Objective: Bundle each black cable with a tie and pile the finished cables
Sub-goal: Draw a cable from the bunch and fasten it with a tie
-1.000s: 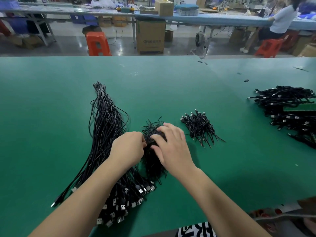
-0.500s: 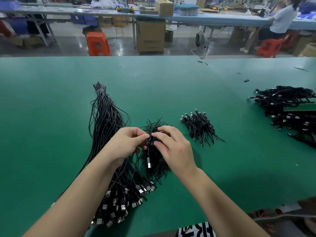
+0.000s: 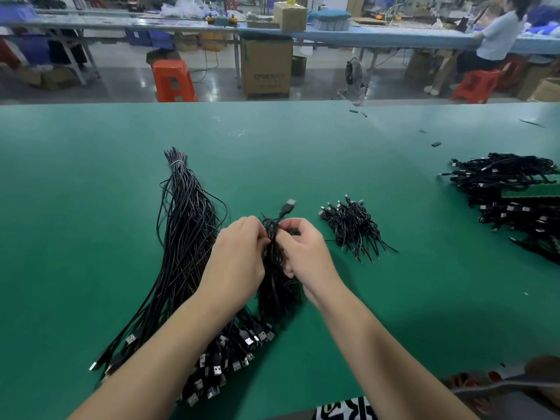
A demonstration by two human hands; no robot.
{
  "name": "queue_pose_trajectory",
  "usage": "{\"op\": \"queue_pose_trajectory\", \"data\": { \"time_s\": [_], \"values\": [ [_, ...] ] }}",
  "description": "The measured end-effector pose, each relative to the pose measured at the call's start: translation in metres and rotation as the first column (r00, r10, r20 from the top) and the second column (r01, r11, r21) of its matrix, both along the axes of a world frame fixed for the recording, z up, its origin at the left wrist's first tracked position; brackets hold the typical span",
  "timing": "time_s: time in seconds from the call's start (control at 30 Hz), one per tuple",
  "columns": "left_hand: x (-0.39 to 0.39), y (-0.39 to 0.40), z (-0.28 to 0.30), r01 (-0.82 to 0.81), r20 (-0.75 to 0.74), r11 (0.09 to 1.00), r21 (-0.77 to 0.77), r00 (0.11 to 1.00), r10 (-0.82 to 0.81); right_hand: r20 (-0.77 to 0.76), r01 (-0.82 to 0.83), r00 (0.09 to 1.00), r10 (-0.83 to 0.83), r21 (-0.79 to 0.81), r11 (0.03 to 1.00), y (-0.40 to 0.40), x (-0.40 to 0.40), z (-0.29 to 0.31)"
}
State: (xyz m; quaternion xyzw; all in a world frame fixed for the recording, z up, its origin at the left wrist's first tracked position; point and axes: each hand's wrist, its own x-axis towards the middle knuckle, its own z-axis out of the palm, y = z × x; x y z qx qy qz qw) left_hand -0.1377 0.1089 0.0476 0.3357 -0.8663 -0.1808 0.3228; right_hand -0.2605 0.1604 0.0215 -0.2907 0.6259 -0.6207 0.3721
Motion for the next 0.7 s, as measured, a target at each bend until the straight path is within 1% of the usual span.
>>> {"op": "queue_pose_trajectory", "data": {
  "time_s": [0.07, 0.1, 0.13, 0.17, 0.2, 0.23, 0.3, 0.33, 0.4, 0.43, 0.5, 0.57, 0.7],
  "values": [
    [-0.001, 0.004, 0.0, 0.014, 0.062, 0.987, -0.16, 0.998, -0.004, 0.049, 0.016, 0.999, -0.019, 0.05, 0.999, -0.003, 0.0, 0.002],
    [0.0, 0.004, -0.001, 0.017, 0.079, 0.979, -0.204, 0.997, -0.001, 0.052, 0.012, 0.999, -0.015, 0.062, 0.998, -0.003, -0.001, 0.003],
    [0.0, 0.004, -0.003, 0.024, 0.082, 0.977, -0.212, 0.997, -0.007, 0.048, -0.004, 0.999, 0.001, 0.059, 0.998, -0.003, -0.002, 0.004],
    [0.0, 0.002, -0.004, 0.02, 0.07, 0.983, -0.181, 0.998, -0.007, 0.042, -0.032, 0.999, 0.03, 0.04, 0.999, 0.0, -0.004, 0.005],
    [0.0, 0.0, -0.006, 0.0, 0.041, 0.994, -0.106, 0.999, 0.004, 0.042, -0.072, 0.997, 0.071, 0.005, 0.997, 0.002, -0.005, 0.006],
    [0.0, -0.003, -0.007, -0.03, 0.006, 1.0, 0.001, 1.0, 0.03, 0.047, -0.118, 0.992, 0.12, -0.04, 0.992, 0.005, -0.006, 0.006],
    [0.001, -0.013, -0.009, -0.088, -0.051, 0.972, 0.216, 0.994, 0.101, 0.022, -0.206, 0.978, 0.209, -0.113, 0.972, 0.01, -0.004, 0.005],
    [0.002, -0.016, -0.01, -0.101, -0.068, 0.949, 0.298, 0.99, 0.127, -0.027, -0.238, 0.971, 0.237, -0.124, 0.963, 0.011, -0.003, 0.004],
    [0.003, -0.022, -0.01, -0.083, -0.106, 0.908, 0.41, 0.985, 0.138, -0.149, -0.249, 0.962, 0.231, -0.117, 0.961, 0.01, 0.001, 0.0],
    [0.004, -0.022, -0.01, -0.057, -0.126, 0.893, 0.446, 0.984, 0.125, -0.185, -0.226, 0.962, 0.202, -0.118, 0.967, 0.008, 0.002, -0.002],
    [0.006, -0.02, -0.011, -0.018, -0.144, 0.867, 0.498, 0.984, 0.103, -0.188, -0.179, 0.971, 0.151, -0.144, 0.973, 0.006, 0.003, -0.005],
    [0.008, -0.02, -0.011, -0.019, -0.144, 0.866, 0.499, 0.984, 0.105, -0.176, -0.173, 0.974, 0.142, -0.173, 0.97, 0.005, 0.003, -0.009],
    [0.011, -0.021, -0.012, -0.031, -0.14, 0.876, 0.482, 0.984, 0.112, -0.28, -0.162, 0.954, 0.111, -0.165, 0.973, 0.005, 0.002, -0.012]
  ]
}}
